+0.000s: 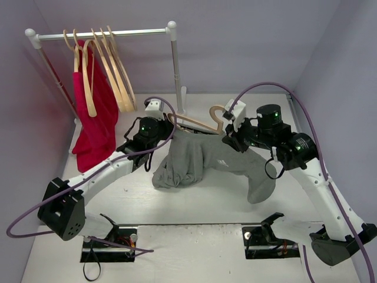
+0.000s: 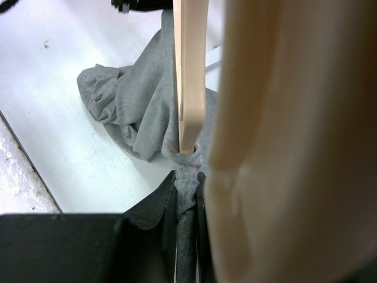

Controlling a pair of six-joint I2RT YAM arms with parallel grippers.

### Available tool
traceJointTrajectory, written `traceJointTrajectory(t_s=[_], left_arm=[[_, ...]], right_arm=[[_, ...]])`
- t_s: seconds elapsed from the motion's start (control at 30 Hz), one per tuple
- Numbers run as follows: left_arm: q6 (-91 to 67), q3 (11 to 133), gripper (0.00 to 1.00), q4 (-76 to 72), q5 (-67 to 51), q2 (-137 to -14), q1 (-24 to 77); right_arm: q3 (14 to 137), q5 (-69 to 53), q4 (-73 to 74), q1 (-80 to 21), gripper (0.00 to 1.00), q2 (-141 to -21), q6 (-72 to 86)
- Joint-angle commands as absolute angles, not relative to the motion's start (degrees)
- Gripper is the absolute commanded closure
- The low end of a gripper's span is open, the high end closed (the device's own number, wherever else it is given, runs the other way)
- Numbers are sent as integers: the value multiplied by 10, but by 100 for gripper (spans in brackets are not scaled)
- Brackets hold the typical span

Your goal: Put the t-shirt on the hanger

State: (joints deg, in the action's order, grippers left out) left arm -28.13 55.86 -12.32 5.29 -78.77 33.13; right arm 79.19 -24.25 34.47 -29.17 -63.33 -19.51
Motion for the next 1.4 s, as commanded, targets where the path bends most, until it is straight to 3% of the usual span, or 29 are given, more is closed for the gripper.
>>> traceJointTrajectory(t_s=[0.0, 0.47, 0.63, 1.07, 1.37], left_arm=[[-246, 628, 100, -50, 22, -797, 283], [-163, 758, 100, 77, 18, -801, 240], [-152, 796, 100, 111, -35, -793, 246], [-105, 934, 100, 206, -80, -799, 294], [-102, 1149, 100, 314, -25, -839, 360]], right_arm=[[791, -234, 310, -287, 100, -607, -190], [763, -221, 310, -287, 100, -605, -193], [782, -251, 307, -287, 100, -630, -199], [881, -325, 289, -287, 100, -702, -219], [1042, -294, 280, -287, 100, -766, -253]])
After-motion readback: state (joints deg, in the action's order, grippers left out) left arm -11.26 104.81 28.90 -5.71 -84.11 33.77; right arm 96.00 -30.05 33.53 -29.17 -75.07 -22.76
